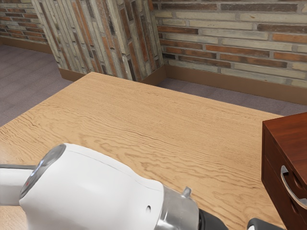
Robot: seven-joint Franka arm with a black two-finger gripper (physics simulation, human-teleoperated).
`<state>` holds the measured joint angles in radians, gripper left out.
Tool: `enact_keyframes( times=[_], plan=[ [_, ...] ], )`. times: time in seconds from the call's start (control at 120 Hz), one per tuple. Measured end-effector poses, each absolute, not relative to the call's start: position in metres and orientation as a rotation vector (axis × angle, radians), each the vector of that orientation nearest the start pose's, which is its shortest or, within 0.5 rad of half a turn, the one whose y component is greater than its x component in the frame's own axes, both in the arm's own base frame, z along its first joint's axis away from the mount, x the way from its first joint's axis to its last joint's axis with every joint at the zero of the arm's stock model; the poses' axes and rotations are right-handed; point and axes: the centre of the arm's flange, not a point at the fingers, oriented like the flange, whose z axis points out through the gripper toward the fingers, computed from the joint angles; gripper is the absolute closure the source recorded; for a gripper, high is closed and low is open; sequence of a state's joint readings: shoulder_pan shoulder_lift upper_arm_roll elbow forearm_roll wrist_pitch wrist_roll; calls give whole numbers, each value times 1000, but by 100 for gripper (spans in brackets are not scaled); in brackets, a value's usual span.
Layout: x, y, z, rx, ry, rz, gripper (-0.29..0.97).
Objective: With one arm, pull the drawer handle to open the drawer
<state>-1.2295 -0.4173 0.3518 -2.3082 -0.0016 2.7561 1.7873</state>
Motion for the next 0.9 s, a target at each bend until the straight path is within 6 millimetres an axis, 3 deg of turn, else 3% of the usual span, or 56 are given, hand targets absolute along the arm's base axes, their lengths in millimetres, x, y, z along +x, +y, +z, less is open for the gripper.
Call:
enact_keyframes(
  times=[0.283,0.45,0.633,0.9],
  plan=[
    [319,-356,601,-566,2580,-1091,0],
    [361,-317,589,-713,2556,-993,0],
    [390,-331,565,-750,2565,-895,0],
    [431,-322,556,-846,2514,-844,0]
  ],
)
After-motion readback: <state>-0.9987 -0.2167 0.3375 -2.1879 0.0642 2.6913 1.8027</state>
